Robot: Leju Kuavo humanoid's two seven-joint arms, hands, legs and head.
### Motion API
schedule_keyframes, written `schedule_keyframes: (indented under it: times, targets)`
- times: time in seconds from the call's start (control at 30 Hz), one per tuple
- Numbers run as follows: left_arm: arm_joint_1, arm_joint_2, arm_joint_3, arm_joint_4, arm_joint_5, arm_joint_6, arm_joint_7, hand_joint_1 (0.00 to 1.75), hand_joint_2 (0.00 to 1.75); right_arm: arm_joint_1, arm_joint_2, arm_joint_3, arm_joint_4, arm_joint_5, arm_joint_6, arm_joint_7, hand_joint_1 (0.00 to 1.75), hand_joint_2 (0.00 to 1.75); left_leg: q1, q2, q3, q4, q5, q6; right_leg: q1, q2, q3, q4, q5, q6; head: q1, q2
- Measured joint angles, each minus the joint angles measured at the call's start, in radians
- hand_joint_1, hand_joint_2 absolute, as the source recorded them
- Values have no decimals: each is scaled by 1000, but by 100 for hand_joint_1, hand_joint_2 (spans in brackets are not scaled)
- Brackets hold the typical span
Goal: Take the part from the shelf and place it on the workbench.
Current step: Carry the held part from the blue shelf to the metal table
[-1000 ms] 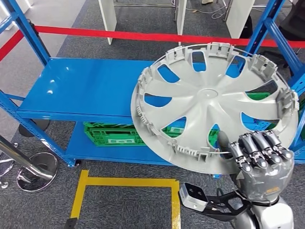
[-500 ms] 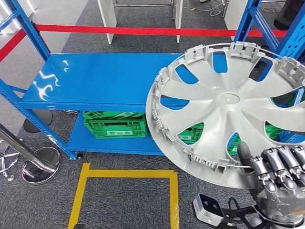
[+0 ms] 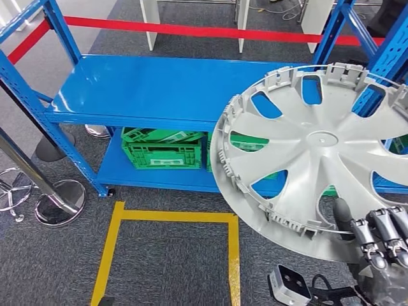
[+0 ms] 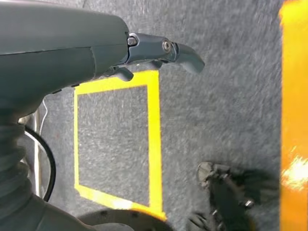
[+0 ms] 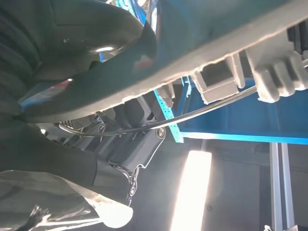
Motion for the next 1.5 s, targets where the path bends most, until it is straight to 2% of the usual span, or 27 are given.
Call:
schedule_keyframes:
  times: [0.03,0.1,0.17,0.23,0.3,0.33,0.4,0.47,0.5,0.53,0.6,0.67,0.73,0.8,0.87,0.93,0.97,1.0,1.07,1.13,1.2,1.23,1.3,1.33,1.37,1.47,1.5]
  targets:
    - [0,-1,-2,0,-3,0,0,0,175,0,0,0,0,0,0,0,175,175,0,1,-18,6,9,-1,0,0,18,10,22,1,0,0]
    - [-1,-4,-8,0,-16,3,0,0,175,0,0,0,0,0,0,0,175,175,0,1,-51,22,25,-5,0,0,101,-72,78,-2,0,0]
    - [-5,-9,-18,0,-29,8,0,0,175,1,0,2,0,0,0,0,175,175,-2,1,-75,37,38,-12,3,-1,213,-227,72,-7,0,0]
    - [-12,-15,-26,0,-38,11,0,0,175,0,-1,11,6,0,0,-1,175,175,-2,1,-90,43,57,-22,7,0,264,-314,46,-13,0,0]
    - [-20,-20,-32,0,-44,12,3,0,175,-7,-2,25,21,0,0,-4,175,175,0,0,-100,41,66,-32,7,-1,250,-327,58,-19,0,0]
    - [-24,-21,-35,0,-47,11,6,0,175,-10,-3,33,31,0,0,-6,175,175,1,-1,-106,52,48,-39,4,-3,243,-330,68,-26,0,0]
    - [-29,-23,-42,0,-50,11,13,0,175,-20,-9,58,53,0,0,4,175,175,6,-4,-127,132,-37,-52,1,-8,227,-330,87,-38,0,0]
    - [-32,-24,-47,0,-52,10,18,0,175,-33,-22,91,81,0,0,29,175,175,14,-4,-149,263,-118,-62,1,-9,201,-320,100,-43,-2,0]
    - [-33,-24,-50,-1,-53,10,20,0,175,-39,-28,108,95,0,0,38,175,175,18,-4,-151,310,-127,-66,1,-10,187,-313,105,-43,-2,0]
    - [-35,-24,-52,-1,-55,10,20,0,175,-44,-32,126,110,0,0,40,175,175,22,-4,-140,326,-113,-70,1,-10,173,-304,109,-42,-2,0]
    - [-37,-25,-54,-1,-58,9,21,0,175,-53,-36,164,137,0,0,43,175,175,31,-4,-76,252,-58,-76,-2,-11,148,-285,114,-38,-3,0]
    - [-40,-29,-55,-1,-60,8,21,0,175,-66,-40,206,163,0,0,51,175,175,33,-8,-2,133,-43,-78,-1,-11,127,-267,119,-31,-3,0]
    - [-43,-32,-56,-1,-66,6,21,0,175,-85,-44,244,189,0,0,58,175,175,28,-12,23,81,-55,-71,0,-11,113,-259,131,-17,-2,0]
    - [-45,-32,-59,-1,-75,4,23,0,175,-101,-47,272,215,0,0,60,175,175,25,-11,17,67,-48,-57,-4,-10,101,-256,139,-3,-2,0]
    - [-48,-31,-65,-1,-83,1,25,0,175,-113,-51,290,237,0,0,62,175,175,25,-11,2,55,-38,-37,-7,-7,77,-223,93,3,1,0]
    - [-52,-31,-70,-1,-90,-1,27,0,175,-122,-55,303,254,0,0,64,175,175,20,-11,-23,55,-26,-20,-6,-4,43,-118,1,4,8,0]
    - [-52,-31,-72,-1,-93,-3,28,0,175,-126,-56,310,262,0,0,67,175,175,16,-10,-35,57,-17,-15,-5,-2,31,-52,-33,2,10,0]
    - [-52,-31,-74,-1,-95,-4,29,0,175,-130,-57,315,269,0,0,69,175,175,11,-9,-47,58,-9,-12,-3,-2,26,0,-46,0,12,0]
    - [-52,-30,-78,-1,-99,-7,31,0,175,-138,-59,325,284,0,0,73,175,175,3,-7,-70,62,9,-9,1,-2,56,15,-5,-8,12,0]
    - [-53,-30,-80,-1,-101,-8,31,0,175,-145,-60,331,296,0,0,74,175,175,-1,-7,-92,66,27,-11,7,-2,140,-98,48,-19,12,0]
    - [-54,-30,-82,-1,-101,-12,32,0,175,-155,-60,339,307,0,0,74,175,175,-3,-8,-108,70,46,-17,14,-1,228,-239,44,-27,11,0]
    - [-54,-29,-82,-1,-102,-14,33,0,175,-160,-60,343,312,0,0,76,175,175,-4,-8,-113,69,57,-21,16,0,249,-279,33,-29,11,0]
    - [-53,-27,-83,-1,-103,-20,36,0,175,-168,-60,350,323,0,0,80,175,175,-3,-8,-121,63,78,-30,16,0,245,-302,40,-34,12,0]
    - [-52,-25,-84,-1,-104,-22,37,0,175,-172,-60,352,328,0,0,82,175,175,-3,-9,-126,64,71,-35,14,-1,235,-303,53,-38,13,0]
    - [-52,-24,-85,-1,-104,-23,37,0,175,-175,-60,354,333,0,0,83,175,175,-2,-9,-132,78,43,-41,11,-3,223,-305,66,-44,11,0]
    - [-54,-21,-88,-1,-110,-24,38,0,175,-183,-60,361,346,0,0,92,175,175,7,-9,-153,228,-114,-59,10,-8,181,-303,108,-55,4,0]
    - [-55,-21,-89,-1,-111,-24,38,0,175,-184,-60,363,349,0,0,96,175,175,10,-9,-155,291,-140,-63,11,-10,162,-300,121,-55,3,0]
